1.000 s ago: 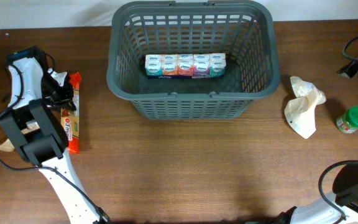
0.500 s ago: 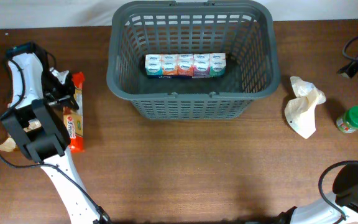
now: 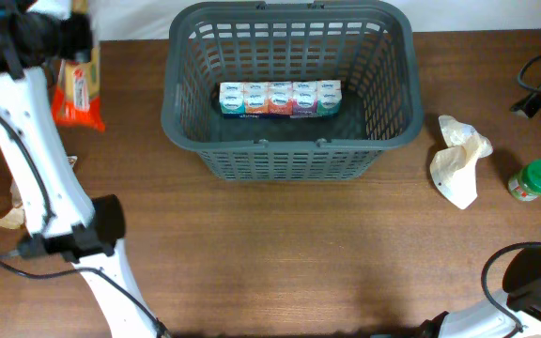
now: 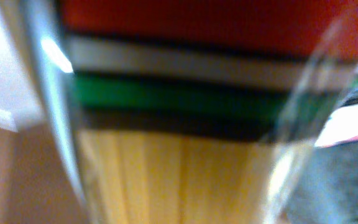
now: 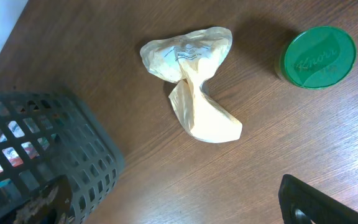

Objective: Pack container
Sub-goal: 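Lower the spaghetti package into the basket and open the left gripper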

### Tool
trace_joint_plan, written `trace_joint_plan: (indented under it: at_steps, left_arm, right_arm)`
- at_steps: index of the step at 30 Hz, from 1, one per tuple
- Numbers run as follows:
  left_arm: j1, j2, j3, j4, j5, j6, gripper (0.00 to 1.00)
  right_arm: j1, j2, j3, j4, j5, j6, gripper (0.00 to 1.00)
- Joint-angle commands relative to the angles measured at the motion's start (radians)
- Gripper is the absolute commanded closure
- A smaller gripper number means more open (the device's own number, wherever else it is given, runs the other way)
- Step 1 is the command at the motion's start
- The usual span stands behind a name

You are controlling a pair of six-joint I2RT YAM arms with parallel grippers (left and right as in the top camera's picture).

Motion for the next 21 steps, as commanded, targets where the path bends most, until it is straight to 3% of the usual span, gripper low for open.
trace_joint_plan:
  at_steps: [1,4,8,15,21]
  left_arm:
    - [-0.177,-0.1,0.116,0.047,-0.089,0.285,0.98]
    - [-0.299,-0.103,0.127,0.052,-0.164,0.484,0.98]
    - [-0.462,-0.101,0.105,0.053,-0.208,0.658,0.98]
    - [-0.652,-0.019,0.037,0.071,-0.207,0.726,0.98]
    - [-0.71,0.068,-0.131,0.075,-0.208,0.725,0.98]
  right_arm:
    - [-0.003,-0.027,-0.003,0.0,0.009,0.008,0.01]
    - [-0.003,-0.027,-0.003,0.0,0.009,0.008,0.01]
    - [-0.003,-0.027,-0.003,0.0,0.009,0.008,0.01]
    - [-0.003,-0.027,-0.003,0.0,0.009,0.008,0.01]
    - [-0.003,-0.027,-0.003,0.0,0.009,0.008,0.01]
